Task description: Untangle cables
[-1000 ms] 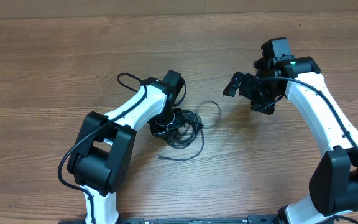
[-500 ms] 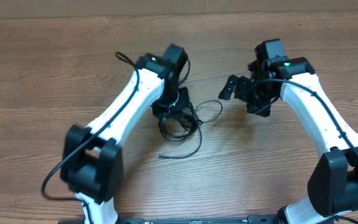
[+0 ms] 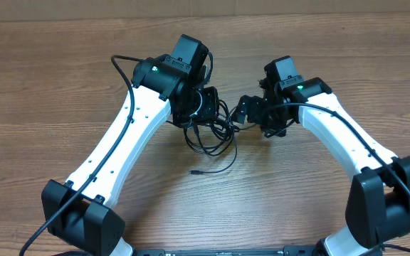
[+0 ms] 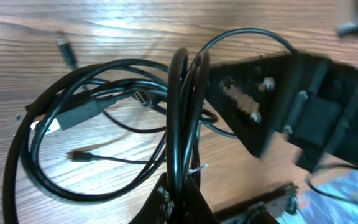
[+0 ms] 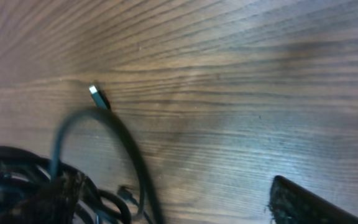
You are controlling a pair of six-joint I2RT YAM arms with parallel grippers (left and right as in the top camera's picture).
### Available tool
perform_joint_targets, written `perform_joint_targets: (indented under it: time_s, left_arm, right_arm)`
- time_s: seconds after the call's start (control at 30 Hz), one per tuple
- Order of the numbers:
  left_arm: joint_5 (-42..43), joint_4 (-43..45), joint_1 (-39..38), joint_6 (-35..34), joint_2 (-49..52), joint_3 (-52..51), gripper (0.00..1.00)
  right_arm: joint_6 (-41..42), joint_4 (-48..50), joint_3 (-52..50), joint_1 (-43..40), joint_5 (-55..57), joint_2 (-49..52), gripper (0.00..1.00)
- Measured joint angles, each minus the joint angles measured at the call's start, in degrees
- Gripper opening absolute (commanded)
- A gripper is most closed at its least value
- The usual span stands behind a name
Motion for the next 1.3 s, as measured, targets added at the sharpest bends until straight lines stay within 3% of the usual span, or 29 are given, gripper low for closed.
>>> perform_joint_targets:
  time_s: [0.1,0.17,0.43,0.63,0.83,1.07,1.3]
  left_arm:
    - [2.03,0.35,0.31,0.31,0.0,0.0,0.04]
    - [2.71,-0.44,1.4,0.44,0.0,0.11,0.04]
    - [3.48,-7.1,12.39,0.37,0.0,0.37,0.04]
    - [-6.14,-11.17,15.3,-1.42,0.0,0.37,0.04]
    - [-14.1,-10.49,15.3,-4.04,0.0,-1.86,0.04]
    - [-15.72,-6.23,15.13,-4.57,0.0,-8.07,0.05]
    - [-17.35,-5.18,15.63,-4.76,0.0,-11.89,0.04]
  right_arm:
    - [0.13,-0.7,0.0,0.26,1.2,1.4,0.24]
    - [0.7,-2.78,-0.04,0.37,3.45,2.36,0.04]
    - [5.03,-8.83,-0.09,0.44,10.86,3.08,0.04]
    - [5.57,-12.46,3.56,0.31,6.29,3.02,0.04]
    - [4.87,-18.93,18.45,0.28,3.78,-0.83,0.04]
    - [3.5,-23.19,40.92,0.35,2.47,-9.14,0.04]
    - [3.19,-23.37,51.67,-0.17,3.04,-13.79,0.04]
